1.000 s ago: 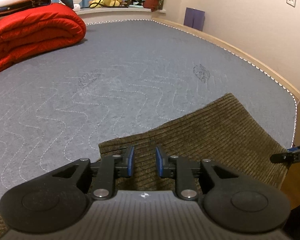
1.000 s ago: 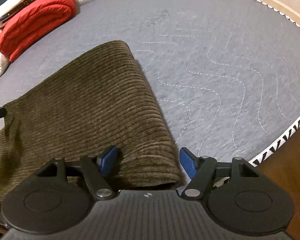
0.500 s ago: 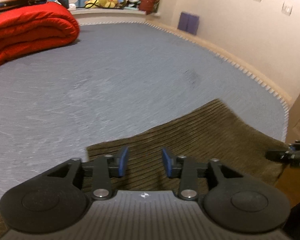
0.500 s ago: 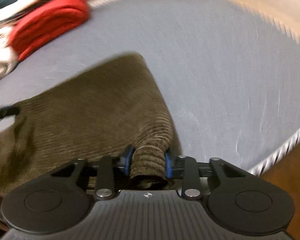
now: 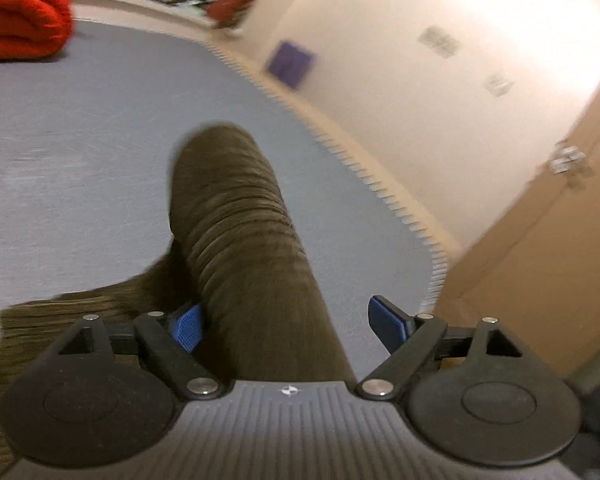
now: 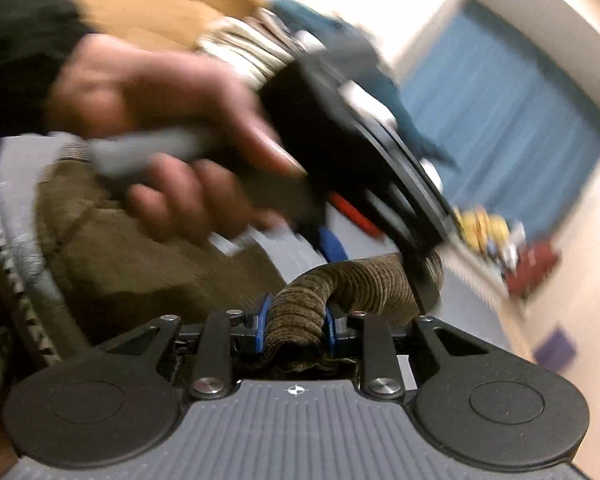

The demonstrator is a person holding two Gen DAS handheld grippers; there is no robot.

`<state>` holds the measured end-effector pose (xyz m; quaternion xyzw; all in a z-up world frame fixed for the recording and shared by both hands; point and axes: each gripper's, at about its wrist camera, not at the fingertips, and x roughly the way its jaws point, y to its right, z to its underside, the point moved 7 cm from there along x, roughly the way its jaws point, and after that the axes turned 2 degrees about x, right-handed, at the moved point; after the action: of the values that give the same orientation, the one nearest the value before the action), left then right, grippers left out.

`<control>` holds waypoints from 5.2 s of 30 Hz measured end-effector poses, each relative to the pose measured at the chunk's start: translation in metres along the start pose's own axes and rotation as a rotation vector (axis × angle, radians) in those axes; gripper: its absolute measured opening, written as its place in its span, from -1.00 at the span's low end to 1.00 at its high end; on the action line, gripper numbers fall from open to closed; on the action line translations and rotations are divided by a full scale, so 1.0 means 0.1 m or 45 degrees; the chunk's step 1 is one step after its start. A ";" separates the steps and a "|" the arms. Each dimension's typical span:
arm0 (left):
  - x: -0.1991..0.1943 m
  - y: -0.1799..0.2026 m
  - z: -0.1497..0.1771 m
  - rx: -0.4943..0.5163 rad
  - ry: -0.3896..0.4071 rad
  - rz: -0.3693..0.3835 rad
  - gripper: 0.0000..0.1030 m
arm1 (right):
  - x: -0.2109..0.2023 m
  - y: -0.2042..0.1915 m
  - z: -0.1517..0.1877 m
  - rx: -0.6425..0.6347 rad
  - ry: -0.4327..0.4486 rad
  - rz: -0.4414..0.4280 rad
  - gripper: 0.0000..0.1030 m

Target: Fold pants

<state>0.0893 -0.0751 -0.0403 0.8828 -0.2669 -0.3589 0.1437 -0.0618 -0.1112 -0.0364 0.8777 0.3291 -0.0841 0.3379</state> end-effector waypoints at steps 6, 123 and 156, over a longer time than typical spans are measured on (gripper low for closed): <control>-0.24 -0.50 0.11 -0.030 -0.063 -0.248 -0.60 | 0.01 -0.25 -0.21 -0.007 0.063 -0.164 -0.41; 0.08 -1.72 -0.56 -0.016 0.092 -0.820 -0.51 | 2.74 2.57 0.75 1.226 -0.490 0.253 0.09; -1.15 -0.01 0.03 0.064 0.313 -0.865 0.88 | 0.49 2.04 0.17 1.068 -0.398 0.210 0.88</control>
<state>0.0193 -0.0083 0.0210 0.9609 0.0522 -0.2708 0.0256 0.1068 -0.2100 0.0422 0.9388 0.1406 -0.3146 0.0043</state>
